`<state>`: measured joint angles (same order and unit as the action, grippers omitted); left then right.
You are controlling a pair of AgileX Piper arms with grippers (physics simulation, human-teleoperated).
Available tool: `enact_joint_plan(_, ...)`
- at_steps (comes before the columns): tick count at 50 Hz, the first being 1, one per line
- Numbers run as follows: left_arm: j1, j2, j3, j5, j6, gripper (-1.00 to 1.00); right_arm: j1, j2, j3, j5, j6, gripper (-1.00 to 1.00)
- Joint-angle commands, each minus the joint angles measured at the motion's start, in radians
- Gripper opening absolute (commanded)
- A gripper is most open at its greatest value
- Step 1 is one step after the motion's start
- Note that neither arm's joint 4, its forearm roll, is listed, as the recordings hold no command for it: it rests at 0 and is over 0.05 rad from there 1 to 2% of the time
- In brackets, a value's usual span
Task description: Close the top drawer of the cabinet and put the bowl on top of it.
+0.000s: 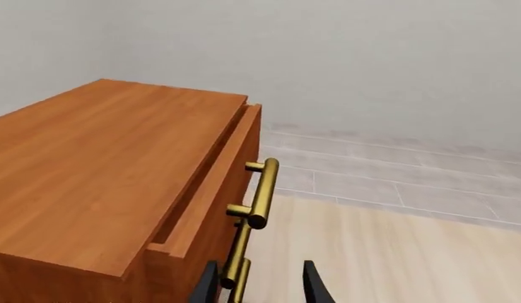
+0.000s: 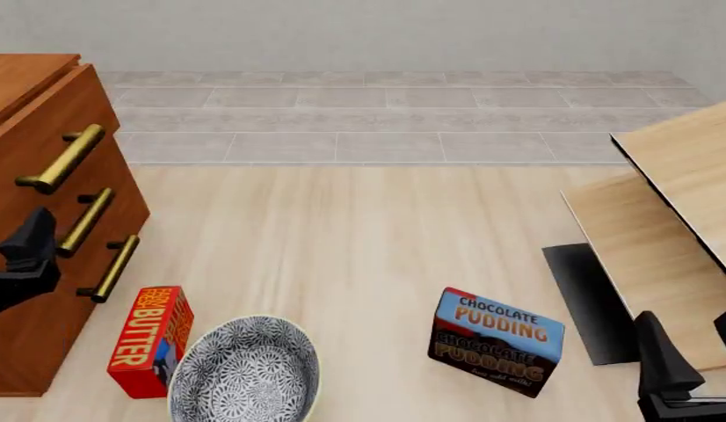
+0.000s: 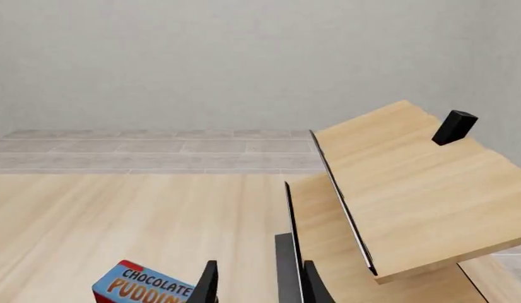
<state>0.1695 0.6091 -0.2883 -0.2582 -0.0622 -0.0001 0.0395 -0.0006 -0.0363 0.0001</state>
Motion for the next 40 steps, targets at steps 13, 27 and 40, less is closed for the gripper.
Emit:
enact_joint_plan(13, 0.063, 0.039, -0.013, -0.021, -0.025, 1.0, 0.0, -0.013, -0.001, 0.012, 0.0, 1.0)
enact_joint_plan(27, 0.094, 0.07, -0.029, -0.036, -0.032, 1.0, 0.0, -0.012, -0.001, 0.012, 0.0, 1.0)
enact_joint_plan(40, 0.121, 0.071, -0.027, -0.039, -0.048, 1.0, 0.0, -0.013, -0.001, 0.012, 0.0, 1.0)
